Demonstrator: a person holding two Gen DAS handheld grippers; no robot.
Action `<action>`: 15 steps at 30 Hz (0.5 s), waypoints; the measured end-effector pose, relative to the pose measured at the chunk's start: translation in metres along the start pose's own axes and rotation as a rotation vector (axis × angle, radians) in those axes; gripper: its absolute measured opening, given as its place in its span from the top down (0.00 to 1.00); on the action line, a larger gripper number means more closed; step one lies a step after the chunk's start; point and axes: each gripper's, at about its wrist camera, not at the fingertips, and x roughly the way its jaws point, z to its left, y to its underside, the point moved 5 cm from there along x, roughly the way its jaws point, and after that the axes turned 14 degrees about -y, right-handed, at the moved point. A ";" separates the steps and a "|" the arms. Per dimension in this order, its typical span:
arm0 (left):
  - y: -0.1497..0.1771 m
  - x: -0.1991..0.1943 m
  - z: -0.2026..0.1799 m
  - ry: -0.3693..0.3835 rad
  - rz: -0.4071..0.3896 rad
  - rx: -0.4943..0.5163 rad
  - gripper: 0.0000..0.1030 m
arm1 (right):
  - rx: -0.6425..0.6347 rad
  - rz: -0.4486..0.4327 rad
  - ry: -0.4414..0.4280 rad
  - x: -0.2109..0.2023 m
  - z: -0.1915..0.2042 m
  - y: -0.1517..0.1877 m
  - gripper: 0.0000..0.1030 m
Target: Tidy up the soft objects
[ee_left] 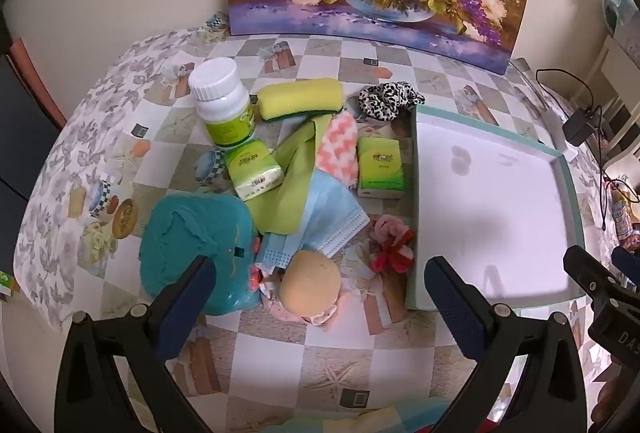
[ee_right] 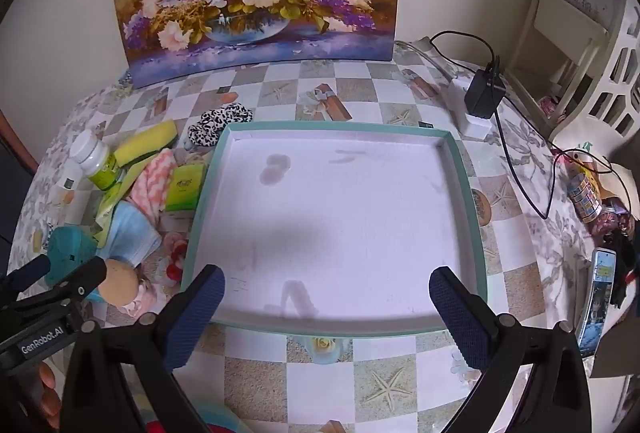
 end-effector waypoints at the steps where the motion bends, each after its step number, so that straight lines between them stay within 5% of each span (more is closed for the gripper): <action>1: 0.000 0.001 0.000 0.002 0.001 -0.002 0.00 | 0.000 0.001 0.001 0.000 0.000 0.000 0.00; 15: 0.001 0.001 -0.004 0.014 0.005 0.008 0.00 | 0.007 0.002 -0.001 -0.001 -0.002 0.000 0.00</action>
